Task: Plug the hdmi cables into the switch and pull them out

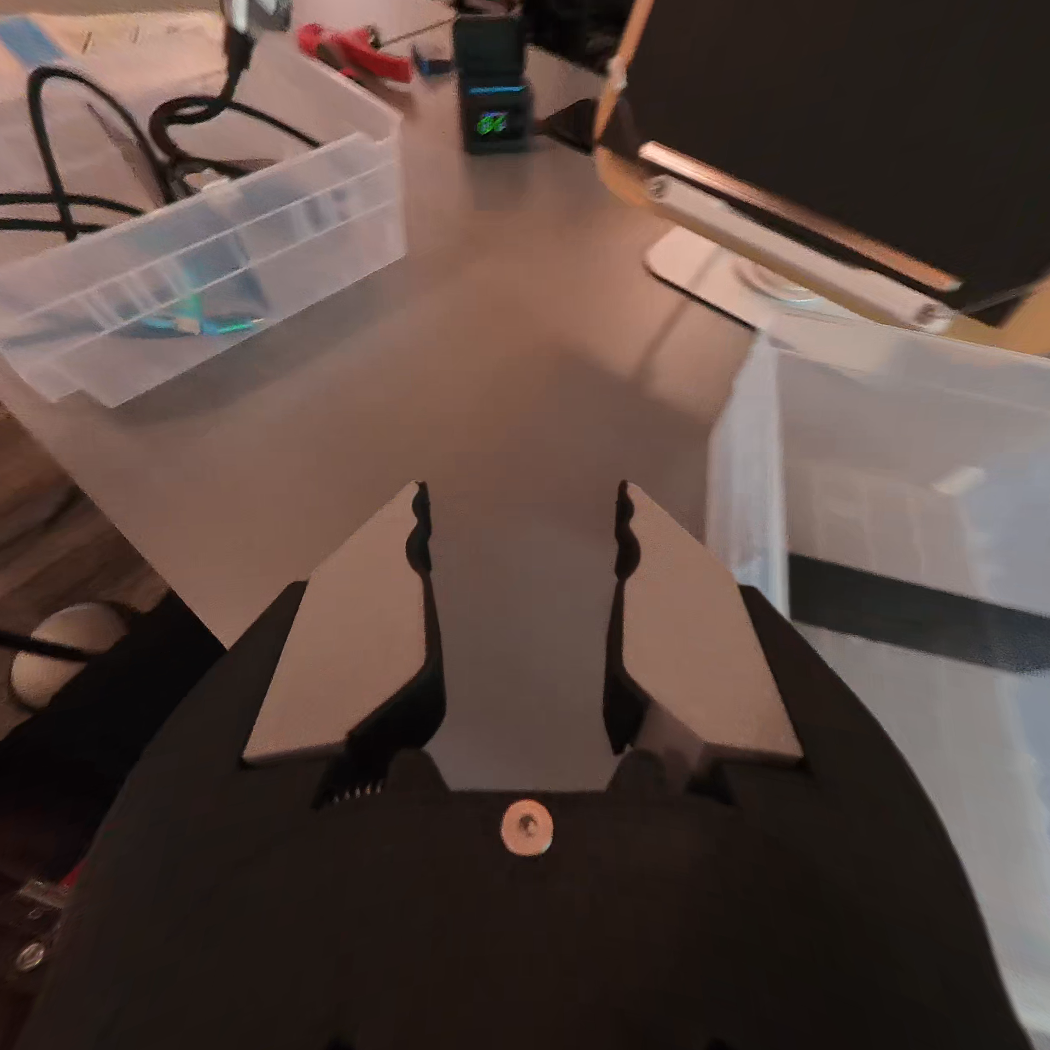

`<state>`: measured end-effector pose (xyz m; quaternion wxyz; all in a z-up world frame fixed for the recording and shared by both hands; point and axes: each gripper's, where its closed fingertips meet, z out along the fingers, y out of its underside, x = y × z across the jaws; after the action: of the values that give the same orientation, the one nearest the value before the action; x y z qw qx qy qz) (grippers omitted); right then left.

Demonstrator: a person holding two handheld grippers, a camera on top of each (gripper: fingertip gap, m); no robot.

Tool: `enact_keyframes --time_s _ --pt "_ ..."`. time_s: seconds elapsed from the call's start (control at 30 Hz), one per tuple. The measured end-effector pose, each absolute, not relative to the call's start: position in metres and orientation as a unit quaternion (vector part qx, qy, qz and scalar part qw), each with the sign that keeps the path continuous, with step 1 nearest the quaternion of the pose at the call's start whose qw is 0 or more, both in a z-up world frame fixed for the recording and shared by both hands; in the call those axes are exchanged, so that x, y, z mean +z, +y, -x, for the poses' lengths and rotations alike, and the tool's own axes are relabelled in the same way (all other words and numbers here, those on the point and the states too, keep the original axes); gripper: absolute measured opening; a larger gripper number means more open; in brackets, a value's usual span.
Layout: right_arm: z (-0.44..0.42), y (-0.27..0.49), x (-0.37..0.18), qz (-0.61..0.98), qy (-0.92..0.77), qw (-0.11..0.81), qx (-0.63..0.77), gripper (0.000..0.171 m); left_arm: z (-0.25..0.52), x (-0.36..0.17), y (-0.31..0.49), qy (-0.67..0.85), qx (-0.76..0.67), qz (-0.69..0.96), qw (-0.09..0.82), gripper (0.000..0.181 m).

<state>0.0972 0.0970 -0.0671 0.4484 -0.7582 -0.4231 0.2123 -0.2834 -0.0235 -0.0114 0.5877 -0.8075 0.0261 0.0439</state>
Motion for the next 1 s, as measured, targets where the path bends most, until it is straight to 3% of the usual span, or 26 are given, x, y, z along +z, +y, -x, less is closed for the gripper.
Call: enact_keyframes --time_s 0.17,0.33,0.4,0.47,0.53,0.63,0.77,0.9,1.0 --pt "-0.015 0.125 -0.108 0.742 -0.482 0.404 0.231 0.066 0.322 -0.022 0.05 -0.014 0.054 0.837 0.544 0.055" --pt "0.028 0.192 -0.146 0.712 -0.488 0.471 0.183 0.023 0.339 -0.042 0.115 -0.041 0.105 0.852 0.51 0.061" --pt "0.037 0.193 -0.143 0.71 -0.493 0.459 0.204 0.033 0.348 -0.05 0.134 -0.046 0.14 0.858 0.492 0.061" --pt "0.04 0.193 -0.141 0.685 -0.496 0.486 0.221 0.027 0.365 -0.058 0.149 -0.052 0.189 0.86 0.471 0.054" --pt "0.038 0.194 -0.15 0.698 -0.5 0.462 0.222 0.027 0.378 -0.065 0.158 -0.042 0.231 0.863 0.447 0.025" --pt "0.035 0.199 -0.149 0.712 -0.478 0.442 0.262 0.027 0.385 -0.059 0.159 -0.028 0.262 0.855 0.446 0.023" --pt "0.033 0.204 -0.146 0.724 -0.448 0.424 0.308 0.027 0.379 0.01 0.147 -0.003 0.324 0.803 0.501 0.023" --pt "0.035 0.202 -0.143 0.722 -0.451 0.425 0.31 0.027 0.357 0.144 0.119 0.011 0.405 0.69 0.6 0.022" --pt "0.036 0.2 -0.14 0.716 -0.454 0.43 0.311 0.027 0.31 0.226 0.1 0.059 0.363 0.634 0.681 0.019"
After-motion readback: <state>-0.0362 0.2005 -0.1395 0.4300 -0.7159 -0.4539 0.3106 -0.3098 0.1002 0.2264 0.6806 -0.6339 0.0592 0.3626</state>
